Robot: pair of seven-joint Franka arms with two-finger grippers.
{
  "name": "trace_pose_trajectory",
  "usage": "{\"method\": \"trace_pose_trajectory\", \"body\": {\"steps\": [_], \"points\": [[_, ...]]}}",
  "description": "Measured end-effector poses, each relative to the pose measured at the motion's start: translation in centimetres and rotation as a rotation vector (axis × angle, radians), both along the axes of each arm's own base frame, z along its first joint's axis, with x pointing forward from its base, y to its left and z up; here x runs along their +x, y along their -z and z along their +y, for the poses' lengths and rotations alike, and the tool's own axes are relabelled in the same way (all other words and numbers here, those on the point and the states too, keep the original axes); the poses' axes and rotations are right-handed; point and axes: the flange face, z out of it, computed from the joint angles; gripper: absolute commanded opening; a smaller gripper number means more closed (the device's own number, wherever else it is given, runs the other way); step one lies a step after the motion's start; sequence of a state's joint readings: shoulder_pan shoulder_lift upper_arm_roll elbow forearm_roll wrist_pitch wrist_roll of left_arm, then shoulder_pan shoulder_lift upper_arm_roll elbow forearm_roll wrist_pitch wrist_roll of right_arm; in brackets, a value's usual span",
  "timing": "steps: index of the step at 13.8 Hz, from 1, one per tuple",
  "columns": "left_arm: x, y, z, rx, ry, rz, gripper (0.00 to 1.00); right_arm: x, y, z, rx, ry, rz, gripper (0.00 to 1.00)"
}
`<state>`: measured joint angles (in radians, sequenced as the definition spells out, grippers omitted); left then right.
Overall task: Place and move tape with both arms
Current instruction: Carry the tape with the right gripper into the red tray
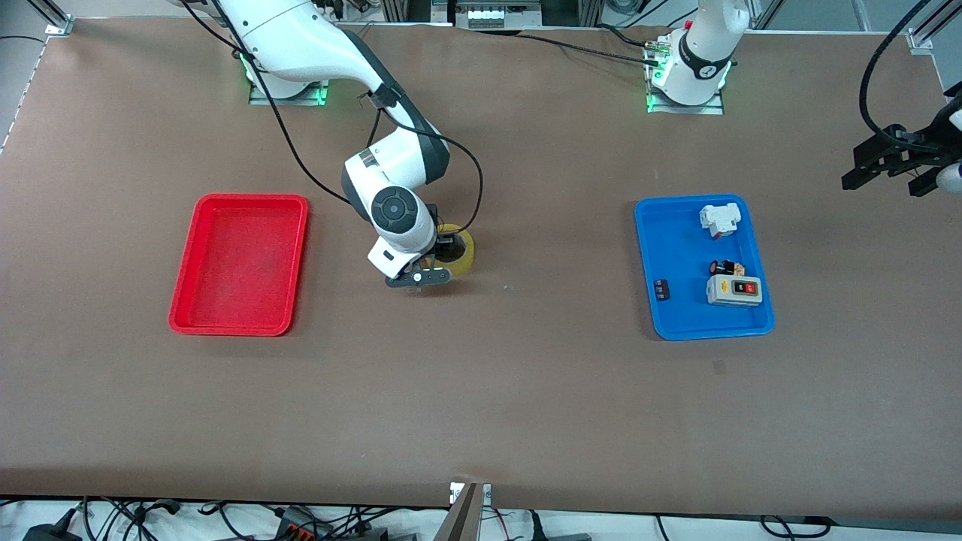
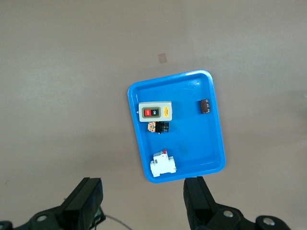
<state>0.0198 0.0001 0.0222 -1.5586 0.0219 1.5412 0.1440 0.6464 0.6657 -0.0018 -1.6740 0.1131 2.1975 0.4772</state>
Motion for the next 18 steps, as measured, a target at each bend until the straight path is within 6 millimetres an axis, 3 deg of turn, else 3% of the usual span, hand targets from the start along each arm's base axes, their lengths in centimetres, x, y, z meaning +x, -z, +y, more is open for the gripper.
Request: {"method": "trace_pose_trajectory", "body": {"steps": [4,6,7,9,11,13,15,18], "points": [[0.3,0.5,-1.7,-0.047,0.012,0.007,1.00,1.0,-2.1,-0.5,-0.008,0.051,-0.010,0.00],[0.3,0.5,-2.3,-0.055,0.018,0.007,1.00,3.6,-6.8,-3.5,-0.017,0.104,-0.042,0.00],[0.3,0.4,-2.4,-0.055,0.020,0.007,1.00,5.0,-9.8,-6.5,-0.032,0.146,-0.045,0.00],[0.3,0.3,-2.4,-0.055,0.019,0.005,1.00,7.9,-14.4,-15.5,-0.046,0.185,-0.022,0.00],[0.3,0.2,-2.3,-0.055,0.017,0.003,1.00,9.4,-14.8,-26.3,-0.045,0.205,0.016,0.00],[0.2,0.2,-2.1,-0.055,0.013,0.008,1.00,8.9,-12.6,-36.1,-0.087,0.215,0.065,0.00],[0.0,0.4,-2.0,-0.055,0.010,0.026,1.00,7.3,-10.1,-41.9,-0.129,0.211,0.108,0.00],[0.0,0.4,-1.5,-0.054,-0.001,0.031,1.00,5.5,-7.0,-45.2,-0.122,0.191,0.125,0.00]]}}
